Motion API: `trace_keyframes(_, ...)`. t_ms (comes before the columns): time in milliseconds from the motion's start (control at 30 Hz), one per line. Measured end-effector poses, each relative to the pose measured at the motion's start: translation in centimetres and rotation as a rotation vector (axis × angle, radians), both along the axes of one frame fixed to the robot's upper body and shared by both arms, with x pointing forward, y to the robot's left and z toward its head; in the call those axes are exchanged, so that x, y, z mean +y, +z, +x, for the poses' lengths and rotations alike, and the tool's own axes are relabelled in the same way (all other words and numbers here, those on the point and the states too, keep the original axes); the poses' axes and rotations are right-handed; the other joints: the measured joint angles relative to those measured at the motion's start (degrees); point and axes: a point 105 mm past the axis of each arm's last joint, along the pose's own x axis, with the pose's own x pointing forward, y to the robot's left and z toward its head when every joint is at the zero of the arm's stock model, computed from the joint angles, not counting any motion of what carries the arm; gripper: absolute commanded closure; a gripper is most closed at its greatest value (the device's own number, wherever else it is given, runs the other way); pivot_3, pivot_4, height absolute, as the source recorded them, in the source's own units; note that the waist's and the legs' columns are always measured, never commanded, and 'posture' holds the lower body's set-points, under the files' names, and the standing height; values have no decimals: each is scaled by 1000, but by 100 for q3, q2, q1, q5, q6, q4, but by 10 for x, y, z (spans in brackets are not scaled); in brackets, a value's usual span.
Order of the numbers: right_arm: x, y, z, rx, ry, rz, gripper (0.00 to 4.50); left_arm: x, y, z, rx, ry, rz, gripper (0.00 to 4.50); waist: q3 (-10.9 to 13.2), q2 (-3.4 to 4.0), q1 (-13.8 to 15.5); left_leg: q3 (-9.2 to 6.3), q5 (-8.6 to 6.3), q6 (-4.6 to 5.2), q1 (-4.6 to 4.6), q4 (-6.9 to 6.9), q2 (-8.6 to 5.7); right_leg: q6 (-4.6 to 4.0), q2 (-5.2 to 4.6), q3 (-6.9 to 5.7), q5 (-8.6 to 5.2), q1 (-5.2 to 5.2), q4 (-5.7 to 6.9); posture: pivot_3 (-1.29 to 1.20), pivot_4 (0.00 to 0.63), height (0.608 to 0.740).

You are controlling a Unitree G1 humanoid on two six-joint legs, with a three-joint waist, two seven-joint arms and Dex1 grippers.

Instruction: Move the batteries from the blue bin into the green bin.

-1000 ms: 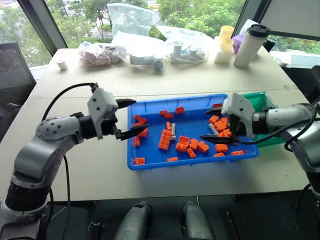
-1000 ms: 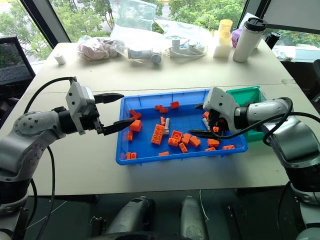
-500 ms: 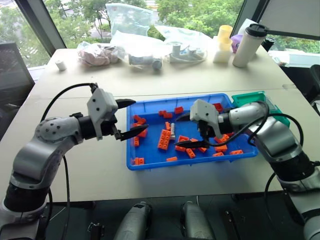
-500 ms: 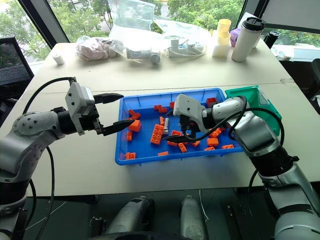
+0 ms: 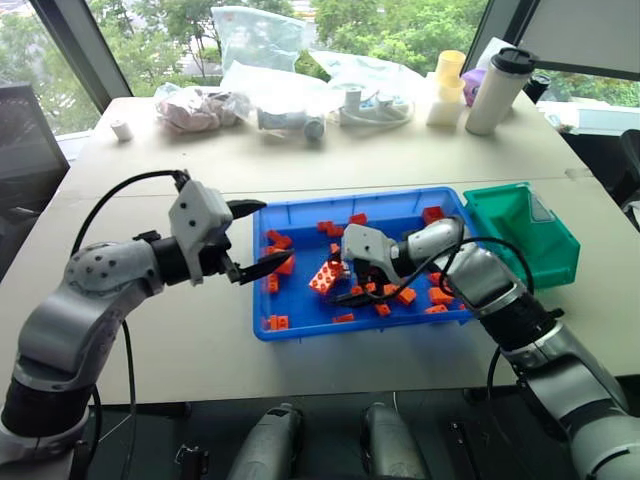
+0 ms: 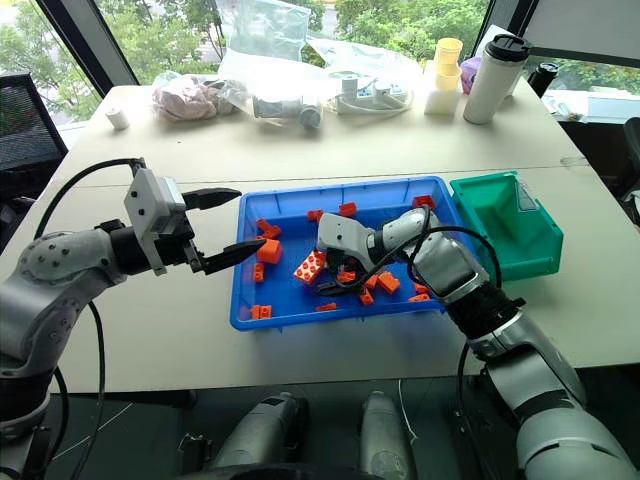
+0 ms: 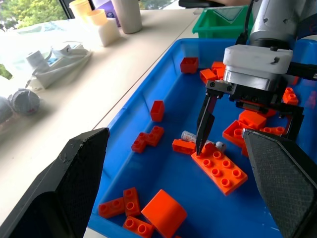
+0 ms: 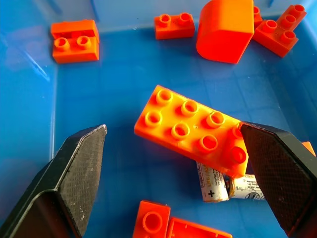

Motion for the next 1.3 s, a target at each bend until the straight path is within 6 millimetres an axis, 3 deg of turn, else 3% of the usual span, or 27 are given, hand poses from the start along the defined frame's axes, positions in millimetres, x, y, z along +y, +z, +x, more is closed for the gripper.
trace_keyframes(200,-1,-5,5,-26,-10,-25,68,0,0,0,-2,5,-1,0,0,0,-3,0,0,0,0,0,0,0,1,0,0,0,0,0,150,740)
trace_keyframes(900,32,-8,15,-86,-51,47,68,-1,-1,1,-2,14,-16,0,0,0,-105,-6,5,-8,0,-6,3,0,8,1,0,-5,3,0,150,740)
trace_keyframes(1000,36,-3,17,-110,-54,52,817,-1,-2,1,1,16,-17,0,0,0,-103,-6,5,-8,0,-6,3,0,8,0,0,-5,3,0,150,740)
trace_keyframes(1233,40,-1,21,-127,-74,53,4383,-1,-2,1,-1,18,-18,0,0,0,-107,-6,5,-9,0,-6,3,0,8,1,0,-6,4,0,150,740)
trace_keyframes(1300,38,2,22,-126,-87,56,4450,-1,-2,1,-3,19,-18,0,0,0,-104,-6,5,-9,0,-6,3,0,8,1,0,-6,4,0,150,740)
